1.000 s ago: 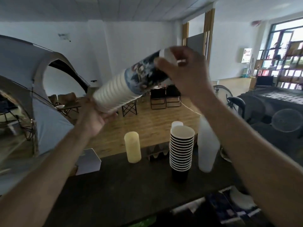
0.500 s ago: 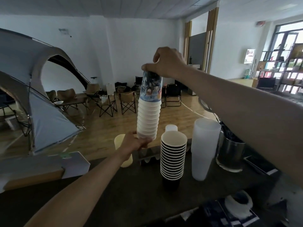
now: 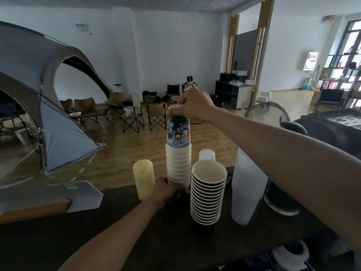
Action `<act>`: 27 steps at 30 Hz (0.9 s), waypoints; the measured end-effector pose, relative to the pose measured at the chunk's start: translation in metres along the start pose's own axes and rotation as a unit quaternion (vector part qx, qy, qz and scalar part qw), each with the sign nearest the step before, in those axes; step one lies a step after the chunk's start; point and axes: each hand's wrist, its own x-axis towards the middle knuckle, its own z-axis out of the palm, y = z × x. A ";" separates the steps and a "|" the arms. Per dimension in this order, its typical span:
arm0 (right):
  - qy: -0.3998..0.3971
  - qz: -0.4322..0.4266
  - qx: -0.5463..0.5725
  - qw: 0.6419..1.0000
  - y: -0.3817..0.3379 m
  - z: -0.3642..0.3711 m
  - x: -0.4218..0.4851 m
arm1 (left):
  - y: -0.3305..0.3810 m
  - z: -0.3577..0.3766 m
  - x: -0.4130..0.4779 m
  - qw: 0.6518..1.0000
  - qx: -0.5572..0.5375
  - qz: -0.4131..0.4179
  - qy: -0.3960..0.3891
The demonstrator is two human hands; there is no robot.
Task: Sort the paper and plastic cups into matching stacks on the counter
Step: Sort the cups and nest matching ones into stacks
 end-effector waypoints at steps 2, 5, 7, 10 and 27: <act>-0.001 -0.003 0.001 1.000 0.002 0.001 0.004 | 0.003 -0.001 0.005 1.000 0.007 -0.024 -0.007; -0.001 -0.003 0.006 1.000 0.005 0.004 0.005 | 0.006 -0.001 0.009 0.998 0.044 -0.041 -0.005; 0.000 -0.005 0.015 1.000 0.007 0.007 0.005 | 0.007 0.001 0.012 0.997 0.073 -0.036 -0.009; -0.011 -0.005 0.016 1.000 0.008 0.014 0.006 | 0.009 0.004 0.016 0.993 0.114 -0.032 -0.004; -0.061 0.021 0.031 0.997 0.008 0.023 -0.005 | 0.009 -0.002 0.001 0.956 0.254 0.099 0.112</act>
